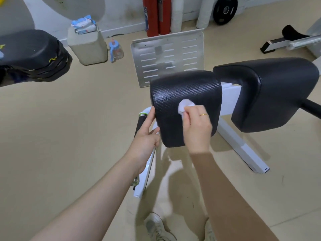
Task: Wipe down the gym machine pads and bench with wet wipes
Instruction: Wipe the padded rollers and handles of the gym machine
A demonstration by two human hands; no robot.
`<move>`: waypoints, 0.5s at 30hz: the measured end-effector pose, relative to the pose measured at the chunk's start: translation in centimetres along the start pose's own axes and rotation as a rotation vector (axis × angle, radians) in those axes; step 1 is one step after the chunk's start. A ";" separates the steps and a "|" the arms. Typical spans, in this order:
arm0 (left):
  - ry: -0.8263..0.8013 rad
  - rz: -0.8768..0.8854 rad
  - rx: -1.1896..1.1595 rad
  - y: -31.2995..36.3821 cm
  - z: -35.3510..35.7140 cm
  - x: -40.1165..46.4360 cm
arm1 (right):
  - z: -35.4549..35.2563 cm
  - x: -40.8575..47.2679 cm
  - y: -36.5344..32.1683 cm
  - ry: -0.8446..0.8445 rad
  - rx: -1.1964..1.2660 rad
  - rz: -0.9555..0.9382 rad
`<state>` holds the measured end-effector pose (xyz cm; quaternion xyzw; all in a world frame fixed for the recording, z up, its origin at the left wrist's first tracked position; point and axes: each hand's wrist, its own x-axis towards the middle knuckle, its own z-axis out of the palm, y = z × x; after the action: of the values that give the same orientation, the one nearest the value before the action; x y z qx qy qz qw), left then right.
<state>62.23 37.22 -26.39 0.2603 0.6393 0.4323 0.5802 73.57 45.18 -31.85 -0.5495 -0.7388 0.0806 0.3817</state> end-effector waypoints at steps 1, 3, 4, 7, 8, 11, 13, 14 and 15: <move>0.006 0.000 -0.001 0.0 0.1 0.0 | 0.6 -0.7 -0.8 -0.043 -0.035 -0.058; 0.032 0.013 -0.025 -0.1 -0.1 0.3 | 2.0 -2.8 -2.1 -0.176 -0.083 -0.168; 0.044 0.017 -0.059 -0.1 -0.3 0.4 | 2.5 -3.6 -2.6 -0.214 -0.074 -0.205; 0.037 0.024 -0.080 -0.1 -0.3 0.3 | 2.6 -4.1 -2.2 -0.228 -0.044 -0.227; 0.023 0.030 -0.053 -0.2 -0.1 0.2 | 1.9 -3.4 -1.7 -0.202 -0.084 -0.200; 0.016 0.033 -0.027 -1.0 1.2 -0.2 | 0.1 -1.3 1.6 -0.138 -0.107 0.039; 0.051 0.052 -0.036 -1.3 1.9 -0.2 | -0.5 -0.8 3.4 -0.078 -0.060 0.119; 0.080 0.061 -0.044 -1.3 2.0 -0.2 | -0.6 -0.9 3.6 -0.050 0.008 0.149; 0.109 0.069 -0.059 -1.2 2.0 -0.2 | -0.2 -1.3 3.5 -0.043 0.063 0.167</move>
<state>64.40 36.99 -27.27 0.2411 0.6476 0.4841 0.5368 76.48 45.31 -34.23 -0.5951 -0.6956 0.1470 0.3746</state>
